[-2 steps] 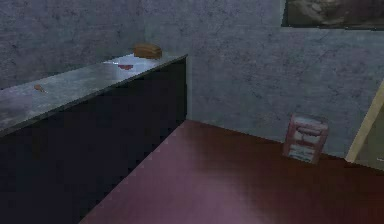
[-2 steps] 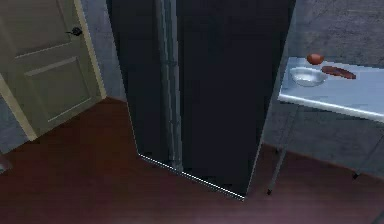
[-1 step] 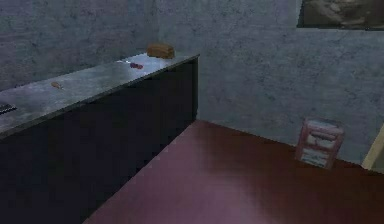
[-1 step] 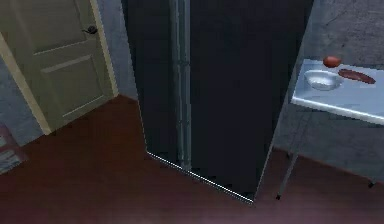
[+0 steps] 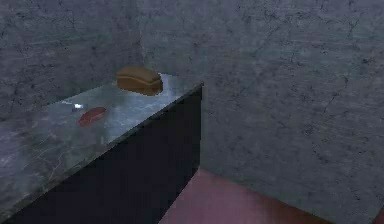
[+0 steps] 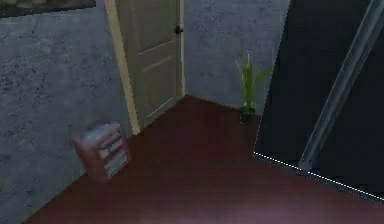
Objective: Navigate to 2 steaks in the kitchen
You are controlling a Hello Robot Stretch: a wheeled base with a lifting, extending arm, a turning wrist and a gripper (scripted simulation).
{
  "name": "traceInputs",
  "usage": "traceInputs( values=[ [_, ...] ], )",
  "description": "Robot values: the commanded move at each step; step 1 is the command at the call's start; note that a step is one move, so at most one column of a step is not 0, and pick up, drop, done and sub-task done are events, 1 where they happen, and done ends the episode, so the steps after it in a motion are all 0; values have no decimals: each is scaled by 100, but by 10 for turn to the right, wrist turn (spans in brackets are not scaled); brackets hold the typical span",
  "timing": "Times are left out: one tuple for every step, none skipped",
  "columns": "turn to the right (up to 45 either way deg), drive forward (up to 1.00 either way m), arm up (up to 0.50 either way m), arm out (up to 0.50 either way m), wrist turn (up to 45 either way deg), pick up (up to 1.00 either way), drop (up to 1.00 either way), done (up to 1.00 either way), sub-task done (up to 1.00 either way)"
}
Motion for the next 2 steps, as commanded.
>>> traceInputs(
  values=[
    [-240,0,0,0,0,0,0,0,0],
    [0,0,0,0,0,0,0,100,0]
  ],
)
